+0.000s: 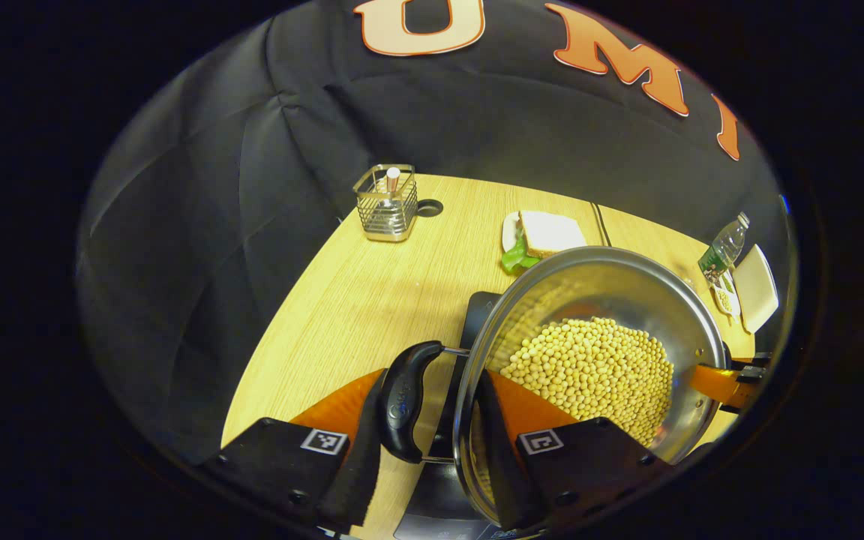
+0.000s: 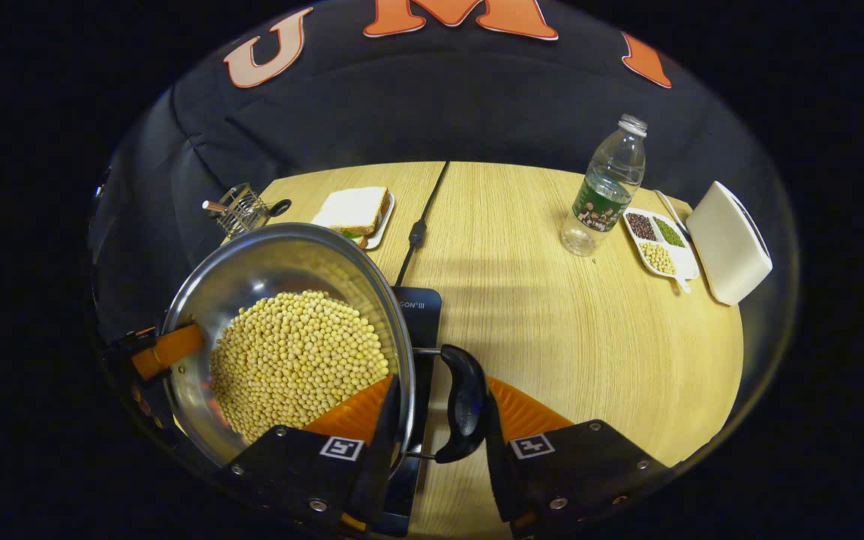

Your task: First push the handle of the pot to place it horizontally, then grasp the pot with both hands and set it on the induction cooktop.

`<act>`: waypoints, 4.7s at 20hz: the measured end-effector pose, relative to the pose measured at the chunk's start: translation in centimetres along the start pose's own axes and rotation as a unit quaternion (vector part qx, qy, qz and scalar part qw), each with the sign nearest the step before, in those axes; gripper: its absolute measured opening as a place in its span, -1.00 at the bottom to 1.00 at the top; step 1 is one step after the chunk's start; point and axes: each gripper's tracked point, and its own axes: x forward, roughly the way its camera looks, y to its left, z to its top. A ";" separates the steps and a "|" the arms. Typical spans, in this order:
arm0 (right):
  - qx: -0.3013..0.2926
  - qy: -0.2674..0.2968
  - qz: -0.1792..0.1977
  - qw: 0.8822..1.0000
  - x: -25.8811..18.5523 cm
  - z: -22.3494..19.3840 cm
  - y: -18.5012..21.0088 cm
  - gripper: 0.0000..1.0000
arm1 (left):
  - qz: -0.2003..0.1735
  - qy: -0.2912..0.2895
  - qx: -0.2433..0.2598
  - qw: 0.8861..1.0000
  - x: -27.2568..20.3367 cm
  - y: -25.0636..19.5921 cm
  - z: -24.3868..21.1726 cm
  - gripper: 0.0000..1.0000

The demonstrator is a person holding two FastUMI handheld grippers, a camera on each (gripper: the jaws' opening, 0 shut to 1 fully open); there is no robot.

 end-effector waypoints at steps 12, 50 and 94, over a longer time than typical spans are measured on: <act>0.038 -0.062 0.085 0.994 -6.5 1.9 -5.1 0.74 | 0.069 -0.094 -0.036 0.993 -6.5 0.5 3.0 0.89; -0.047 -0.561 -0.084 0.822 -60.3 13.3 -40.9 0.94 | -0.098 -0.630 -0.043 0.769 -60.3 -23.4 23.6 0.86; -0.051 -0.606 -0.077 0.790 -60.9 19.1 -31.8 0.89 | -0.097 -0.662 -0.064 0.740 -55.8 -10.7 28.5 0.89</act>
